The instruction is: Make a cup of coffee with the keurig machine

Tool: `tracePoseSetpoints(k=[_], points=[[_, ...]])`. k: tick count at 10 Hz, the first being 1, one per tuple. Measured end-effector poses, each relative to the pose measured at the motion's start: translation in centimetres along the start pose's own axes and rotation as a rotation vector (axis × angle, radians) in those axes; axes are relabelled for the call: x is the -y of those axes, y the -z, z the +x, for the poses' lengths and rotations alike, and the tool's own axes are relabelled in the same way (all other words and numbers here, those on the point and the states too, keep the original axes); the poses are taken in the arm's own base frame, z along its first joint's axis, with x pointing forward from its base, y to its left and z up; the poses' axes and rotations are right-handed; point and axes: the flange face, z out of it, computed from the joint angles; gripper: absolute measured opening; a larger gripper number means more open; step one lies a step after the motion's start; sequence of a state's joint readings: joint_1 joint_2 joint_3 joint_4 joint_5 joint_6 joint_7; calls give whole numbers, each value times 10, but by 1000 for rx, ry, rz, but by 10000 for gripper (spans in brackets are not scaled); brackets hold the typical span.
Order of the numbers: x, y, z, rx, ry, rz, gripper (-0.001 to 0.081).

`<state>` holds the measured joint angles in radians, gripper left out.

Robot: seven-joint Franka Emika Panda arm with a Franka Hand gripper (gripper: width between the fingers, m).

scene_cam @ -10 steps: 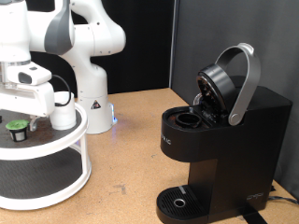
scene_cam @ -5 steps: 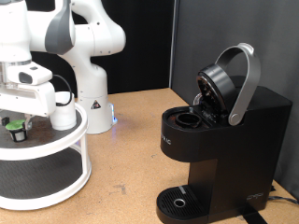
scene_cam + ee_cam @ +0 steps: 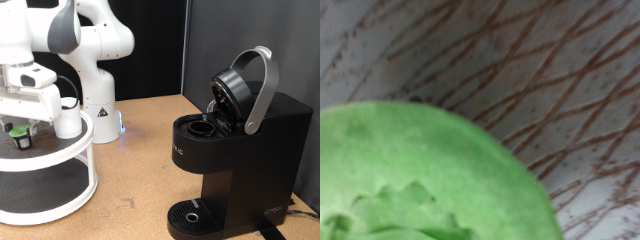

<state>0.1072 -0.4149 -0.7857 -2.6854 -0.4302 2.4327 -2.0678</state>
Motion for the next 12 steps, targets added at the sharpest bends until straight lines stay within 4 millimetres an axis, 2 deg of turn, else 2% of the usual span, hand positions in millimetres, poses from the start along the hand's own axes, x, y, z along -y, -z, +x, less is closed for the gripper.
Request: tracePoseSetpoints(k=[6, 8, 9, 12], points=[[1, 75, -14, -35, 7, -72, 466], [0, 71, -11, -63, -23, -67, 466], [-2, 71, -6, -138, -94, -66, 466], [-33, 93, 11, -362, -384, -132, 466]])
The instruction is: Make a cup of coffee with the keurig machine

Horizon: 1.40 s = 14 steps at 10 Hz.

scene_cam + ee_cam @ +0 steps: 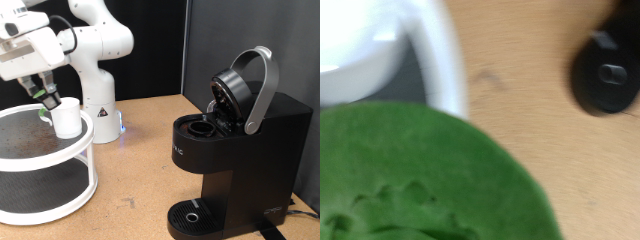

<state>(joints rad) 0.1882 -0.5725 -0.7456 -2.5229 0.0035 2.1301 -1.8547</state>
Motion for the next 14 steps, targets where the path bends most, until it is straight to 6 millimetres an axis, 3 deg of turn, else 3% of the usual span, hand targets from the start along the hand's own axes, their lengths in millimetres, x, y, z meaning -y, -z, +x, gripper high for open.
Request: tracePoseSetpoints(k=[2, 4, 7, 10, 12, 14], points=[[-17, -3, 16, 23, -151, -4, 466], [-15, -4, 17, -19, -137, -1, 466], [-28, -6, 54, -185, -318, 44, 466], [-51, -18, 92, -155, -434, -27, 466], [-56, -24, 97, -131, -460, -48, 466], [-51, -25, 101, -145, -442, 43, 466]])
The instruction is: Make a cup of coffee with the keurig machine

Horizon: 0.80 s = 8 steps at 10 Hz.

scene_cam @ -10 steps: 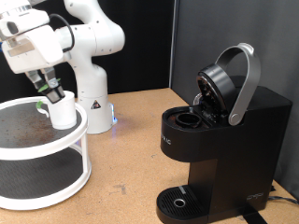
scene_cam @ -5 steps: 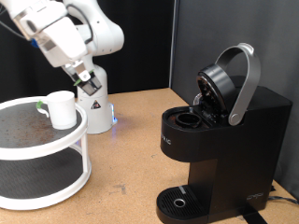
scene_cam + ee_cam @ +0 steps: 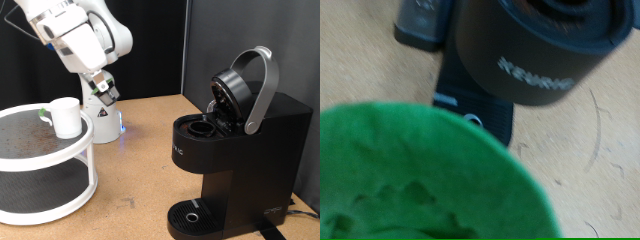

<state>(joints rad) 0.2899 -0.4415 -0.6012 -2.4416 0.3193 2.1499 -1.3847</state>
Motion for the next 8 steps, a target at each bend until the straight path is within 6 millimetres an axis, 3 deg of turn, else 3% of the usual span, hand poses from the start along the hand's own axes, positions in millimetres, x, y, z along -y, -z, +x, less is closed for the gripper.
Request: tracePoseSetpoints(k=[5, 8], points=[[6, -6, 62, 47, -60, 221, 466], [3, -11, 70, 55, -74, 237, 466]])
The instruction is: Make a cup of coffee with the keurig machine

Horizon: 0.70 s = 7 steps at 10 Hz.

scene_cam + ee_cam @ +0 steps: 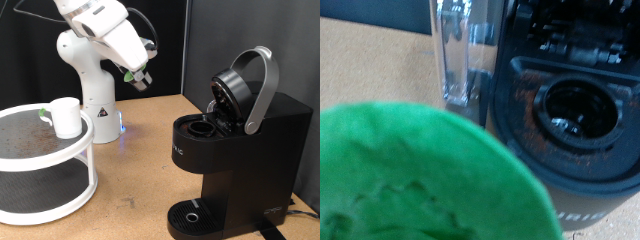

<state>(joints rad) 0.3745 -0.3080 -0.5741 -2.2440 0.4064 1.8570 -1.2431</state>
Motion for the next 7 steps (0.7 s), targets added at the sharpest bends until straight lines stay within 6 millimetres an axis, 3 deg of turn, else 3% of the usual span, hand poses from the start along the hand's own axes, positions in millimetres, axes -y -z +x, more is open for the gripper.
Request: tracePoseSetpoints(k=[3, 7], points=[[5, 3, 26, -119, -69, -28, 466], [12, -3, 72, -125, -183, -66, 466]])
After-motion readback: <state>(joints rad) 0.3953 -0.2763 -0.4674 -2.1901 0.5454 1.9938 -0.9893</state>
